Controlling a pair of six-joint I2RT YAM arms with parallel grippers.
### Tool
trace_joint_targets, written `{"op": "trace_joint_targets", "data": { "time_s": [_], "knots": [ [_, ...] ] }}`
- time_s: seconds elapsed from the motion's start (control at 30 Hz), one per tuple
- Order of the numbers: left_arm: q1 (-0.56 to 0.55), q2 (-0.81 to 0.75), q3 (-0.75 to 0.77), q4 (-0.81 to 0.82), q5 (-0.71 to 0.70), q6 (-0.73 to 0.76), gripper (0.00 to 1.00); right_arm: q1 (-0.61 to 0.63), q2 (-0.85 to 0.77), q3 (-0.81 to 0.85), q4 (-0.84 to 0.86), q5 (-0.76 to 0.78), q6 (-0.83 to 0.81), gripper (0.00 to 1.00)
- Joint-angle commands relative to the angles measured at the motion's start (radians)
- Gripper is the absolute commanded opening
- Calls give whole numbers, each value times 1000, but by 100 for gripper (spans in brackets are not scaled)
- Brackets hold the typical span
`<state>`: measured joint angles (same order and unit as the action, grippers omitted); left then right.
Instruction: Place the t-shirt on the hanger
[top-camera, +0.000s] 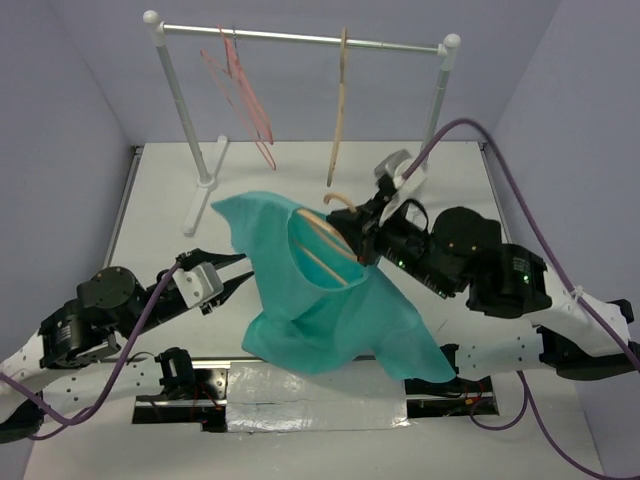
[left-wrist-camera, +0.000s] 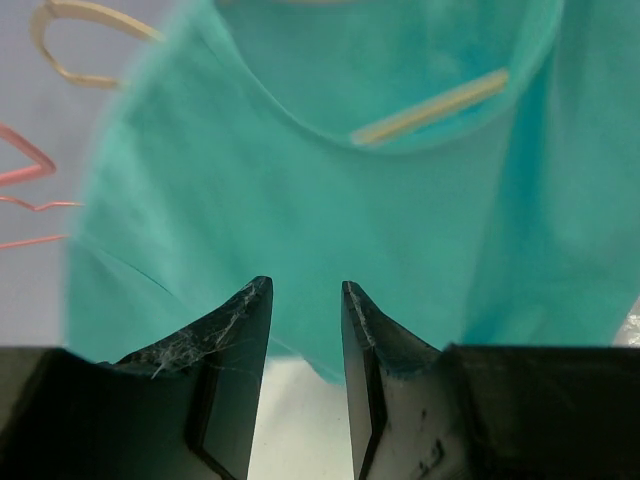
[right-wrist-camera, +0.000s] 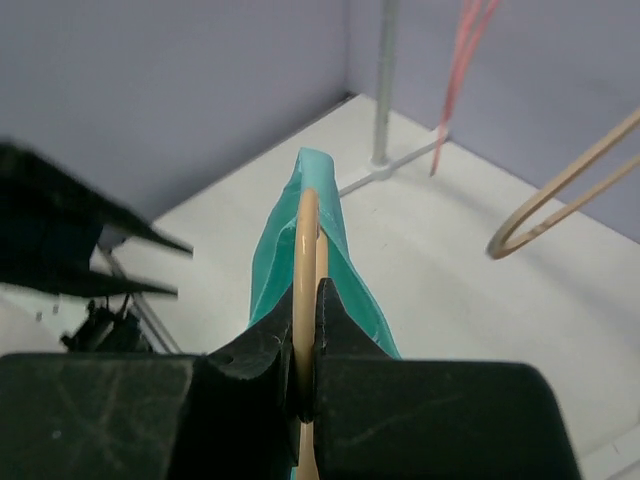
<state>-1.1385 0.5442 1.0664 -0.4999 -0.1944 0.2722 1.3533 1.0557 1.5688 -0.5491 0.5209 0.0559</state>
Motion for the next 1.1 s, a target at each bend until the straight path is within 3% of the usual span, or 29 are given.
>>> {"op": "trace_joint_targets", "data": {
  "time_s": [0.0, 0.3, 0.63, 1.07],
  "knots": [
    [-1, 6, -42, 116, 29, -83, 46, 18, 85, 195, -101, 242, 35, 0],
    [-4, 210, 46, 294, 262, -105, 47, 50, 133, 48, -26, 360, 117, 0],
    [-139, 378, 12, 403, 153, -11, 49, 63, 116, -88, 64, 357, 168, 0],
    [-178, 473, -31, 524, 75, -18, 48, 61, 46, -197, 149, 366, 197, 0]
  ]
}}
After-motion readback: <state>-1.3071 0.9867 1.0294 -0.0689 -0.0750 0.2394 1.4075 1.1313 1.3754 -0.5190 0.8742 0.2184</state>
